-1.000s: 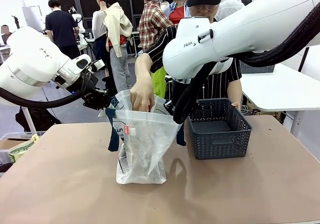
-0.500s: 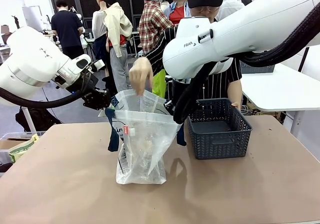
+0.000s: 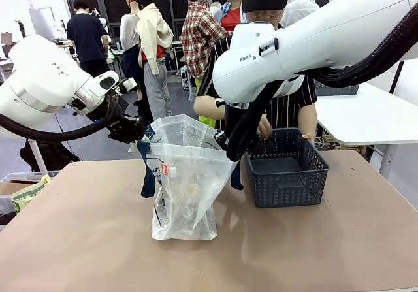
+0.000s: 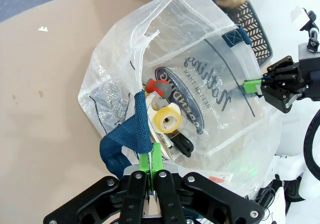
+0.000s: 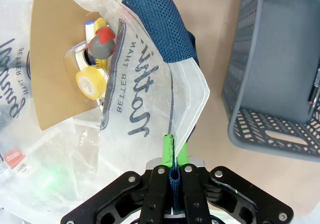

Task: Transfer purchased items from the store into the shopping bag.
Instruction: Move the Reusable shopping bag to the right side of the table.

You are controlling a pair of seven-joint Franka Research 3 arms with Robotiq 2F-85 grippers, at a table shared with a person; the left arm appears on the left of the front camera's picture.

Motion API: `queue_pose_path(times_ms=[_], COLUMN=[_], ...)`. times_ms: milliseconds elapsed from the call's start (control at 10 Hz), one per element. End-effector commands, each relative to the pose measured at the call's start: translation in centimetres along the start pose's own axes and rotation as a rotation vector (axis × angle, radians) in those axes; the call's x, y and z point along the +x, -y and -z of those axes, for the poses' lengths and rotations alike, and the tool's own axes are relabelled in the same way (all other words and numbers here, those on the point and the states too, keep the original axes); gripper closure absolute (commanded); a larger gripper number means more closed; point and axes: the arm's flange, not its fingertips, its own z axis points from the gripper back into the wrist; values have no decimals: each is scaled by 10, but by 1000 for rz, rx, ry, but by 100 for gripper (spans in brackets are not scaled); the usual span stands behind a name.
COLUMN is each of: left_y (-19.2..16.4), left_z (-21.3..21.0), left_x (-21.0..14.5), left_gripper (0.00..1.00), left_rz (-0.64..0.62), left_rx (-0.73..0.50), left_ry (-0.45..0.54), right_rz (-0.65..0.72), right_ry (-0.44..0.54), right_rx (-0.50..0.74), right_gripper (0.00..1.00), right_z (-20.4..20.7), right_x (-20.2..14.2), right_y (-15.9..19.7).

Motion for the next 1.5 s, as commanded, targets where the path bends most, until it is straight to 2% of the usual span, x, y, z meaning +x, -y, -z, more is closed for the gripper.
queue_pose_path(times_ms=[0,1400], left_y=[-1,-1], left_z=[-3,-3], left_x=[0,0], left_gripper=[100,100], left_rz=[3,3], left_rx=[2,2], left_ry=[6,6], right_rz=[7,7], right_ry=[-3,-3], right_rx=[10,10], right_gripper=[100,100], right_z=[0,0], right_x=[-3,-3], right_y=[1,1])
